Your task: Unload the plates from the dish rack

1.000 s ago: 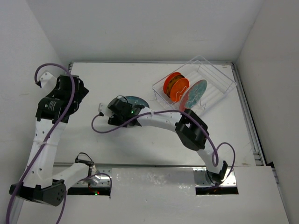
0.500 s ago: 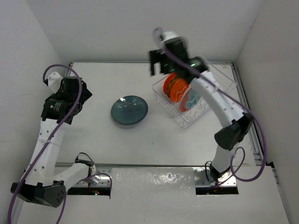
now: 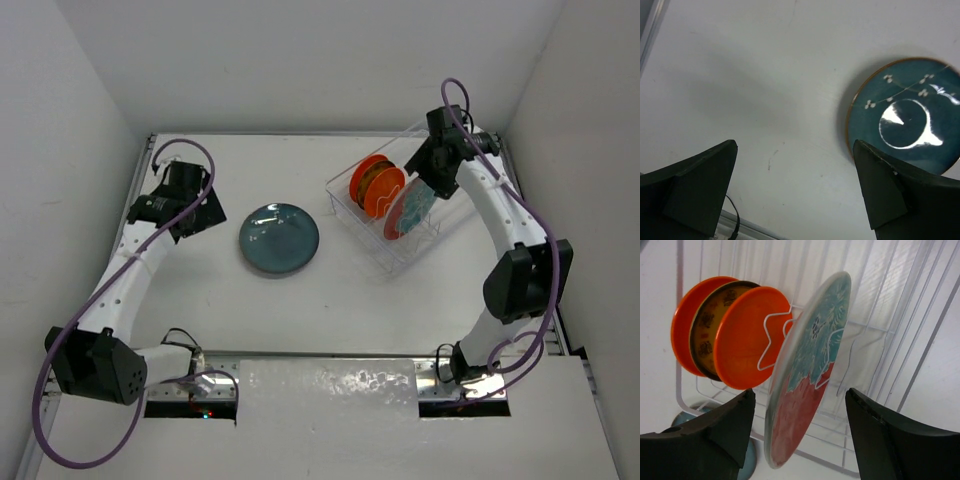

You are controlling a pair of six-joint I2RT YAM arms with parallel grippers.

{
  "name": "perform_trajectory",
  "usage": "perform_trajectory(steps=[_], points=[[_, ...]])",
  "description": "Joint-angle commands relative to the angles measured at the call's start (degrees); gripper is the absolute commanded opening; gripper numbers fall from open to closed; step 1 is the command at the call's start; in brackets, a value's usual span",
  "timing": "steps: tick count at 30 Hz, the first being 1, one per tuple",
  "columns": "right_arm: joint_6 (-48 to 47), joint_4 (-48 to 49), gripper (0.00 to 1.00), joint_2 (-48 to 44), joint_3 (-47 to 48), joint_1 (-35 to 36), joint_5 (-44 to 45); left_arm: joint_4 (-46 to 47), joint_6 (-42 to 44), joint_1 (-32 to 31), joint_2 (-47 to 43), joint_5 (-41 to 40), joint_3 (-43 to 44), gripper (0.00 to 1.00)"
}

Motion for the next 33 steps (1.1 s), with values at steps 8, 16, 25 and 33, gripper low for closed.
perform_trajectory(steps=[8, 16, 25, 33], points=[[13.19, 7.69, 0.28, -2.65, -7.99, 1.65, 2.04, 3.27, 4.62, -0.06, -1.56, 2.9, -2.97, 0.98], [15.57, 9.01, 0.0, -8.98, -8.08, 1.65, 4.41, 3.45, 5.32, -0.14, -0.59, 3.08, -2.35, 0.98], [10.83, 10.67, 0.0, -18.82, -1.39, 1.65, -0.31, 3.72, 4.53, -0.06, -0.15, 0.88, -0.42, 0.98], [-16.23, 34.11, 0.0, -7.35, 12.55, 10.39, -39.16, -11.3, -13.38, 1.6, 2.4, -21.15, 4.85, 1.0]])
